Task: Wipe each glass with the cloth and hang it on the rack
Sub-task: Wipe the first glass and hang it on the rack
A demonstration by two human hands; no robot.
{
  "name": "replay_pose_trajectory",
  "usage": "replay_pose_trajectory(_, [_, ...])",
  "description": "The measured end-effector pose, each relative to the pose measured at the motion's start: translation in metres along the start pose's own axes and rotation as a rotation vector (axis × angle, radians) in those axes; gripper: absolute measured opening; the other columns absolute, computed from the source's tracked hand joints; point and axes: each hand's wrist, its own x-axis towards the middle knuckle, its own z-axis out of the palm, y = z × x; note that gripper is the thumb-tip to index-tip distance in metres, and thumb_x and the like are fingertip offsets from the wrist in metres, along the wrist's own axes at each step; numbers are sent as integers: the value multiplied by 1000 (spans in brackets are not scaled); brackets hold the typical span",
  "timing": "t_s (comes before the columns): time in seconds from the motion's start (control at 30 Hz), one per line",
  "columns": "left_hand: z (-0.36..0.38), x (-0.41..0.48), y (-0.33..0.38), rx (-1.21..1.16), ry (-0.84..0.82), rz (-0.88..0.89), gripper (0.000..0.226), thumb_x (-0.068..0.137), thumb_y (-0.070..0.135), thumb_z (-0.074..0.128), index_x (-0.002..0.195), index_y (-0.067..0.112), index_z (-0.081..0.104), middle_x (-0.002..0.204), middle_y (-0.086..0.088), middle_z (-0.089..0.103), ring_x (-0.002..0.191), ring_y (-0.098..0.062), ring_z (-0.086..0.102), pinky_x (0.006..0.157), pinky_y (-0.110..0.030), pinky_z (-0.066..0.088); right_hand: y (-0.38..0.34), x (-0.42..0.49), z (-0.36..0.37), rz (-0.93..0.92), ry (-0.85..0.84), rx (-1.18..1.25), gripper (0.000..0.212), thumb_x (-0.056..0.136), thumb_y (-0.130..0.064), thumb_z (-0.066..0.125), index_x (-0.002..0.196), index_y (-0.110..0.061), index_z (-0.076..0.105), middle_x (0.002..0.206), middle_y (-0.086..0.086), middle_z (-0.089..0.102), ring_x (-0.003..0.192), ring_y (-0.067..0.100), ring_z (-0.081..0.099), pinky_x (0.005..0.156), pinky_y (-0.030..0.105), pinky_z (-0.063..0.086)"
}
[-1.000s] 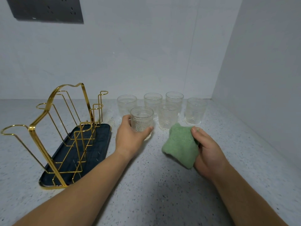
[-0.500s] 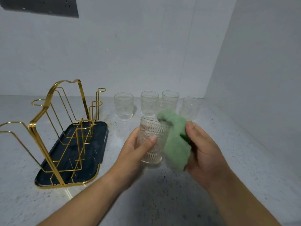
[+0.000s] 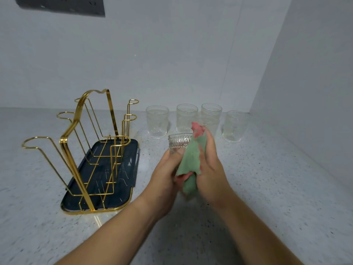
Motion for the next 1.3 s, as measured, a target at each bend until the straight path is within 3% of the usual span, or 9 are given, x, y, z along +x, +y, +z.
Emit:
replay_pose_trajectory(0.2, [-6,-1,5,-15,61,37,83,70,66,79,125,13,50,111,-13,74,103,-29,77,99,-56,58,12,-25,7,-24,-158,-165,69,107,-39,34,158,-46,-11,158,-28,27,146,-10,28,124,30,28])
replay_pose_trajectory(0.37, [3,-1,3,-5,21,32,92,71,62,85,132,2,49,125,-23,71,123,-47,65,111,-61,47,-13,1,-6,44,-20,-29,47,109,-34,31,156,-29,27,119,-18,63,98,-21,62,82,2,47])
replay_pose_trajectory(0.47, [2,2,3,7,-3,51,66,87,52,71,132,5,63,127,-22,73,120,-39,69,101,-49,54,-14,12,-12,24,9,16,49,105,-50,42,147,-23,45,95,-10,69,78,-7,69,74,15,52])
replay_pose_trajectory(0.63, [-8,4,11,-145,-34,-95,82,84,54,77,147,7,53,145,-26,61,131,-41,62,111,-53,50,15,-14,-3,-12,-165,-213,77,99,-59,33,158,-44,-15,166,-13,23,150,4,30,123,40,34])
replay_pose_trajectory(0.8, [3,-1,6,-86,-10,0,74,75,55,80,133,19,50,118,-11,78,109,-30,76,90,-48,63,13,-23,-14,-28,-105,-357,77,101,-51,40,162,-34,-4,162,-16,16,151,2,19,127,37,25])
replay_pose_trajectory(0.93, [2,1,6,-92,-23,35,77,81,50,78,135,2,52,123,-19,71,116,-36,67,112,-63,44,-7,-6,-14,53,-54,-217,64,106,-41,35,163,-31,7,146,-10,33,119,-23,45,98,2,42])
replay_pose_trajectory(1.07, [-1,5,7,-141,-91,20,57,99,35,56,145,1,56,142,-22,64,137,-36,58,122,-56,36,-18,11,-15,70,0,6,56,110,-27,39,160,-36,16,129,-31,49,92,-35,53,82,-1,46])
replay_pose_trajectory(1.2, [1,-1,13,-206,-54,-9,49,103,34,45,130,2,70,132,-23,71,133,-41,61,117,-51,42,-4,-11,-9,46,-95,-129,56,109,-30,35,159,-43,13,141,-29,40,127,-20,45,96,7,44])
replay_pose_trajectory(1.3, [1,-3,15,-135,-47,6,50,101,41,51,131,5,71,133,-22,70,129,-40,64,111,-52,49,2,-17,-16,25,-92,-411,60,108,-39,30,161,-41,3,165,-26,10,153,-1,8,127,35,18])
